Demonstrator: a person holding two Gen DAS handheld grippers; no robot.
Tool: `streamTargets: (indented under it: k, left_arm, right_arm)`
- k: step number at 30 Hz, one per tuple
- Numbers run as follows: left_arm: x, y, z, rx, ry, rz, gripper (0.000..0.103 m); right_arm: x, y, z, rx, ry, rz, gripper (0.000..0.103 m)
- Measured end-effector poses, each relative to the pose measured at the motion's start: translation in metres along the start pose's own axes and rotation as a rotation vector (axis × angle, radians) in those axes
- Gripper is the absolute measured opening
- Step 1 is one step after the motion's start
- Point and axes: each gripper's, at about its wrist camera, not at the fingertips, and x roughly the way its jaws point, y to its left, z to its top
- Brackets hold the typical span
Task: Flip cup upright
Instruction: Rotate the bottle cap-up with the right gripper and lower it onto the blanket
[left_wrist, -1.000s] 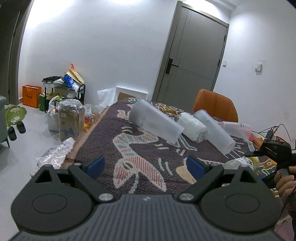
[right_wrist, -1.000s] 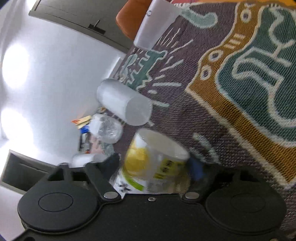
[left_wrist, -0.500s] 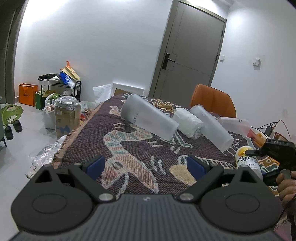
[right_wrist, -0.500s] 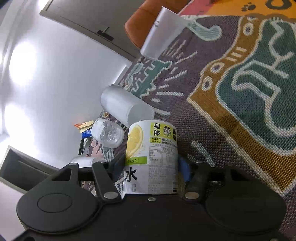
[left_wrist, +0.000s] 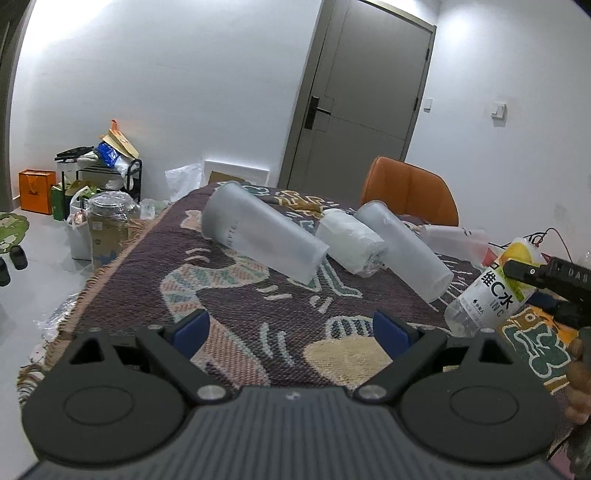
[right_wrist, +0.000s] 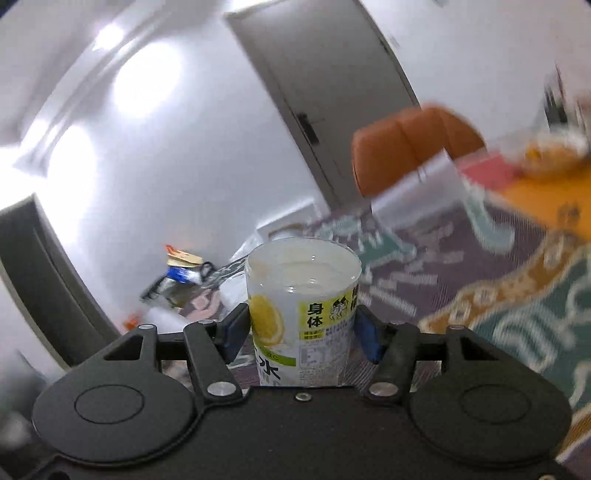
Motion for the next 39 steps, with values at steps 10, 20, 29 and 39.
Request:
streamTargets:
  k: [10,20,29,39]
  left_arm:
    - [0.017,-0.003,-0.007,-0.018,0.042,-0.015,0.094]
    - [0.024,0.006,-0.015,-0.051,0.067,-0.025,0.094]
    - [0.019,0.0,-0.014,-0.049,0.049,-0.038,0.094]
    - [0.013,-0.023,-0.007,-0.012,0.051,-0.052,0.095]
  right_arm:
    - [-0.005,0.055,-0.015,-0.339,0.027,0.009,0.058]
    - [0.0,0.083,-0.022,-0.451,0.079,-0.001,0.059]
    - [0.0,0.074,-0.023,-0.397,0.116,-0.005,0.073]
    - [-0.018,0.059,-0.017,-0.341,0.115,0.024,0.086]
